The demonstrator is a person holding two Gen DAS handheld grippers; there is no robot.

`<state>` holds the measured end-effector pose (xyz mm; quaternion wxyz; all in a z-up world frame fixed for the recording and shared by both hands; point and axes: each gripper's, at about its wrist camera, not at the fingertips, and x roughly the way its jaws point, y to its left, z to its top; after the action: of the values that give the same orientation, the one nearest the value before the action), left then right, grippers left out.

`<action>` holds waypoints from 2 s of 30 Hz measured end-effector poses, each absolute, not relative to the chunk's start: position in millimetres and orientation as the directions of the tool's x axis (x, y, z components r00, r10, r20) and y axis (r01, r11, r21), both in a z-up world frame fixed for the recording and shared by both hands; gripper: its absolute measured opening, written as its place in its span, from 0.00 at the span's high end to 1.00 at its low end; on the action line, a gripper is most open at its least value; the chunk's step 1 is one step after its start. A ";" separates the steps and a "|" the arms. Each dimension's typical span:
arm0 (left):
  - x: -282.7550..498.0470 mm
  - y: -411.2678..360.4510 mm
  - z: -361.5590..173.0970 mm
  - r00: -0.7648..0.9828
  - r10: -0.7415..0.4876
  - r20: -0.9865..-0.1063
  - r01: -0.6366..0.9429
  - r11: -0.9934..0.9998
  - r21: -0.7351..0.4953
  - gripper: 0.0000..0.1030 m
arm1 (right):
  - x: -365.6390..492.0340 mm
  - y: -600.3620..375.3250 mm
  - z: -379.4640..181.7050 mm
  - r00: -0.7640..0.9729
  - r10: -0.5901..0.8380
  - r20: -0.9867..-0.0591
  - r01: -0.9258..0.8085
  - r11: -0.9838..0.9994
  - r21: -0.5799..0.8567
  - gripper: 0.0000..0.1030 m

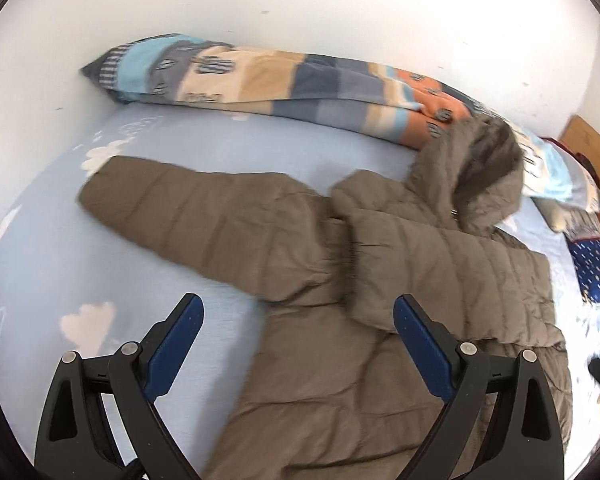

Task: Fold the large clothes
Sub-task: 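Grasp the other sleeve cuff with the left gripper, then lift the held sleeve and fold it across the jacket with the left gripper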

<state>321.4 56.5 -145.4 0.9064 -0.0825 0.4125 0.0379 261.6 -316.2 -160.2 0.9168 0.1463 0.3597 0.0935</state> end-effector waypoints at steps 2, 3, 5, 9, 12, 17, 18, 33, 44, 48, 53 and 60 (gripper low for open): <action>319.0 74.2 -146.1 0.647 0.021 -0.762 -0.169 0.979 -0.116 0.07 | 244.5 -303.0 -159.9 0.727 0.306 -0.614 -0.108 0.935 0.338 0.60; 318.5 80.4 -147.9 0.641 0.033 -0.767 -0.181 0.977 -0.110 0.07 | 242.1 -297.4 -160.6 0.726 0.321 -0.608 -0.135 0.934 0.332 0.60; 322.1 97.9 -152.9 0.621 0.058 -0.782 -0.218 0.971 -0.102 0.07 | 240.5 -283.2 -162.9 0.718 0.354 -0.599 -0.209 0.931 0.299 0.60; 328.6 123.7 -160.3 0.601 0.088 -0.795 -0.274 0.956 -0.102 0.07 | 244.7 -283.1 -170.0 0.725 0.360 -0.587 -0.240 0.931 0.275 0.60; 336.5 141.3 -168.4 0.588 0.076 -0.806 -0.304 0.943 -0.133 0.07 | 252.9 -291.3 -176.6 0.728 0.343 -0.593 -0.220 0.937 0.272 0.60; 356.0 194.0 -186.8 0.560 -0.012 -0.829 -0.393 0.876 -0.278 0.07 | 256.6 -298.0 -175.5 0.743 0.311 -0.593 -0.211 0.949 0.234 0.60; 360.0 215.9 -190.8 0.553 -0.027 -0.833 -0.434 0.844 -0.316 0.07 | 255.3 -299.2 -174.3 0.746 0.312 -0.588 -0.213 0.949 0.233 0.60; 380.0 404.0 -237.3 0.677 -0.102 -0.729 -0.610 0.477 -0.633 0.20 | 259.5 -294.5 -176.6 0.730 0.331 -0.598 -0.233 0.943 0.238 0.60; 419.8 431.8 -285.9 0.743 -0.173 -0.646 -0.531 0.436 -0.727 0.35 | 276.0 -284.5 -193.3 0.706 0.318 -0.633 -0.223 0.948 0.227 0.60; 432.5 437.7 -300.6 0.788 -0.185 -0.588 -0.484 0.403 -0.776 0.35 | 282.2 -282.3 -200.9 0.687 0.330 -0.647 -0.225 0.944 0.242 0.60; 443.0 435.9 -303.1 0.800 -0.139 -0.584 -0.480 0.437 -0.761 0.69 | 288.0 -282.3 -204.3 0.686 0.330 -0.649 -0.210 0.943 0.257 0.60; 447.7 429.1 -281.8 0.799 -0.138 -0.585 -0.441 0.527 -0.727 0.84 | 292.9 -283.2 -204.1 0.697 0.307 -0.648 -0.187 0.950 0.249 0.60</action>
<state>447.6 429.1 -281.8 0.8194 -0.4775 0.3034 0.0924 292.9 -283.2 -204.1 0.9174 0.0822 0.3654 0.1347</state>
